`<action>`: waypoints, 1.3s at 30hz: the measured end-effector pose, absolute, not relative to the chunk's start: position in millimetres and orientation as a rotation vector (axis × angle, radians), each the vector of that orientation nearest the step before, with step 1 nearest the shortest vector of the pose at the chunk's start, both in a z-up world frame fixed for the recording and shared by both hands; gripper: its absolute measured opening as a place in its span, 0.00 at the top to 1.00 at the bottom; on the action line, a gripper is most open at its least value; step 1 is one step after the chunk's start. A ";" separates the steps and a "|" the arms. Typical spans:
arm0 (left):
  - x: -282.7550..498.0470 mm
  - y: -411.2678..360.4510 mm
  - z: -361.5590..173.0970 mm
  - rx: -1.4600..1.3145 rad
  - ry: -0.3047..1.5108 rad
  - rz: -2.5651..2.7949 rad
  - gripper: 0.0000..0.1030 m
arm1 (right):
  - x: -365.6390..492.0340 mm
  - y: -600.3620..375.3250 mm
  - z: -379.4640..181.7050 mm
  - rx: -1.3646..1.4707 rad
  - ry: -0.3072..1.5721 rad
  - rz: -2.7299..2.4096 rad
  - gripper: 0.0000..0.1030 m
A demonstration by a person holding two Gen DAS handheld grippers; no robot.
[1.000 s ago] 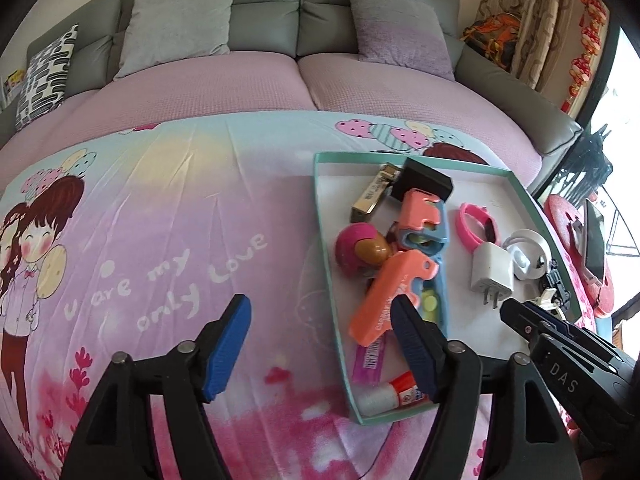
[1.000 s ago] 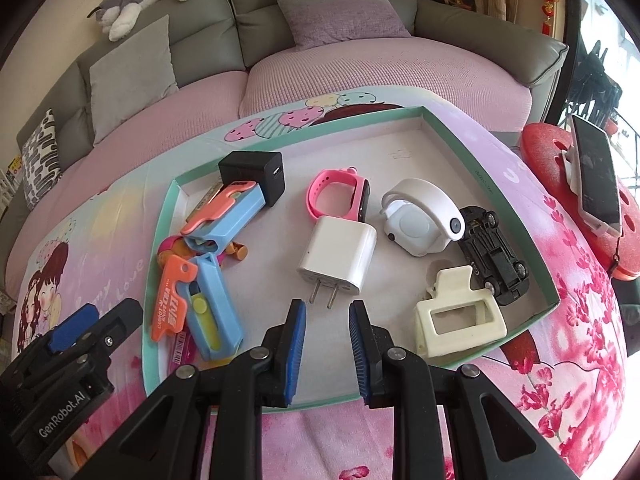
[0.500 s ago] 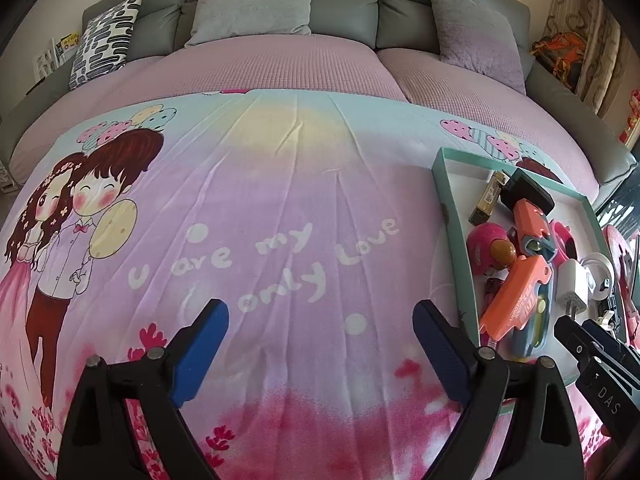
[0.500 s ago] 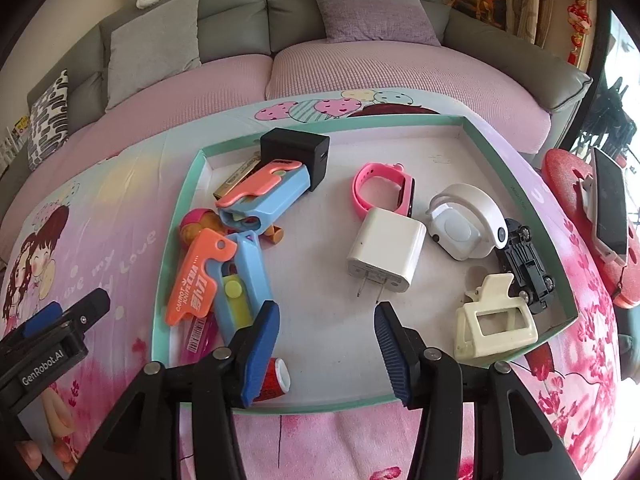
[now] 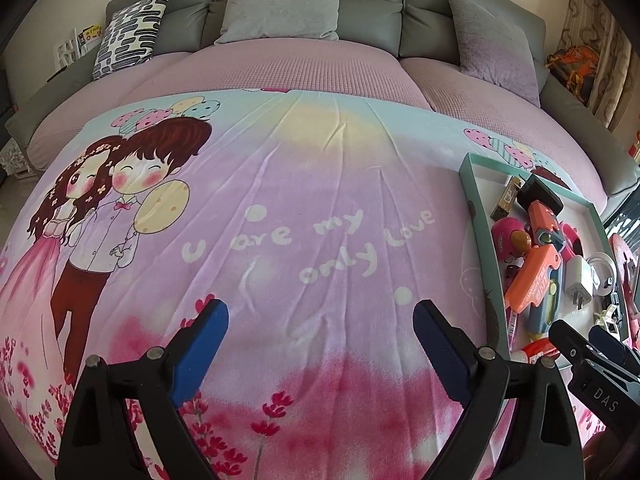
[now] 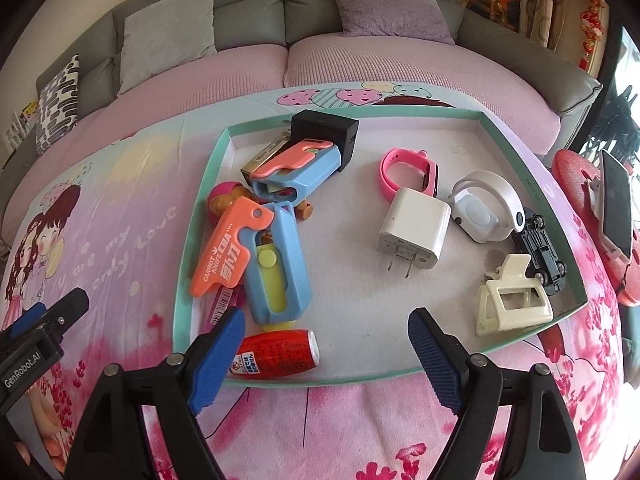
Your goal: Organize rigid objects
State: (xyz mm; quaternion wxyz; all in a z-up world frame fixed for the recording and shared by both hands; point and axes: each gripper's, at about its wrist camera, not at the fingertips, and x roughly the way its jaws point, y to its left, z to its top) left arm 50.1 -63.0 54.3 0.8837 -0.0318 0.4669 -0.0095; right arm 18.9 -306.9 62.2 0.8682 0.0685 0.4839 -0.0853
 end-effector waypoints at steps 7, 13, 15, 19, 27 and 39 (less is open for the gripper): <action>35.2 -50.3 54.3 -0.091 0.969 0.003 0.09 | 4.8 -298.4 62.5 0.137 1.002 -0.178 0.00; 23.0 -49.4 57.7 -0.089 0.950 -0.008 0.08 | -7.8 -296.9 67.9 0.145 0.987 -0.185 0.00; 18.7 -49.6 58.8 -0.093 0.945 -0.017 0.08 | -11.2 -294.8 69.2 0.139 0.986 -0.183 0.00; 9.7 -51.1 59.3 -0.090 0.940 -0.035 0.08 | -20.8 -289.4 68.3 0.124 0.987 -0.178 0.00; 0.1 -51.3 42.3 -0.054 1.001 -0.042 0.08 | -29.0 -281.9 54.0 0.090 1.008 -0.176 0.00; 4.1 -47.0 11.9 -0.041 1.061 -0.043 0.08 | -25.4 -281.9 24.0 0.081 1.056 -0.174 0.00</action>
